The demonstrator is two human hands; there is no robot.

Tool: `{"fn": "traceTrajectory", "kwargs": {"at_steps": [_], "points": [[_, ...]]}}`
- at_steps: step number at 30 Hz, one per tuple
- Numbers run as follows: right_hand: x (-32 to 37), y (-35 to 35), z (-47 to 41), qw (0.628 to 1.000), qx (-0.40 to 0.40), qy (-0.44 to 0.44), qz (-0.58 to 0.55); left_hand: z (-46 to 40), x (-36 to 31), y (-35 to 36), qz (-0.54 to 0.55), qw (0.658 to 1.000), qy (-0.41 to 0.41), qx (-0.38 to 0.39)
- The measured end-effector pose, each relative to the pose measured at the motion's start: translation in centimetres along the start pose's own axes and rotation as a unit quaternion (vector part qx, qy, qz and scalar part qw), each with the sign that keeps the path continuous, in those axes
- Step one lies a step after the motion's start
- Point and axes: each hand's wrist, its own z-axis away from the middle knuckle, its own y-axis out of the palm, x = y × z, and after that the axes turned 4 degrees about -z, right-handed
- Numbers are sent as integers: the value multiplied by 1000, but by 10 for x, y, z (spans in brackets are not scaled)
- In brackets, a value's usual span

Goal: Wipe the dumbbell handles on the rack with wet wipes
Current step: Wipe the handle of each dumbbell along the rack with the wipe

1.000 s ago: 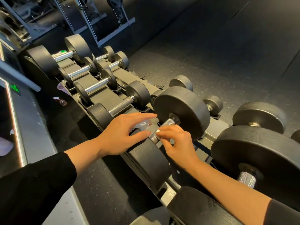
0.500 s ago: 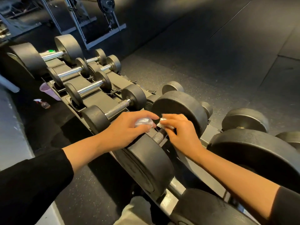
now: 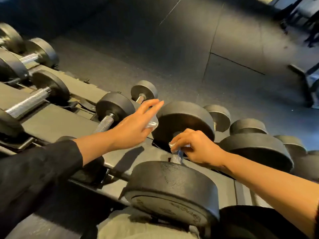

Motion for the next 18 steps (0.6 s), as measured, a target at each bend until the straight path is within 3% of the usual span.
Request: {"fn": "traceTrajectory", "kwargs": {"at_steps": [5, 10, 14, 16, 18], "points": [[25, -4, 21, 970, 51, 74, -225, -12, 26, 8, -9, 991, 82, 101], [33, -8, 27, 941, 36, 132, -308, -13, 38, 21, 32, 987, 108, 118], [33, -9, 12, 940, -109, 169, -276, -13, 38, 28, 29, 987, 106, 119], [35, -7, -2, 957, -121, 168, -205, -14, 38, 31, 34, 987, 107, 119], [35, -4, -14, 977, -83, 166, -102, -15, 38, 31, 43, 985, 114, 118]]}}
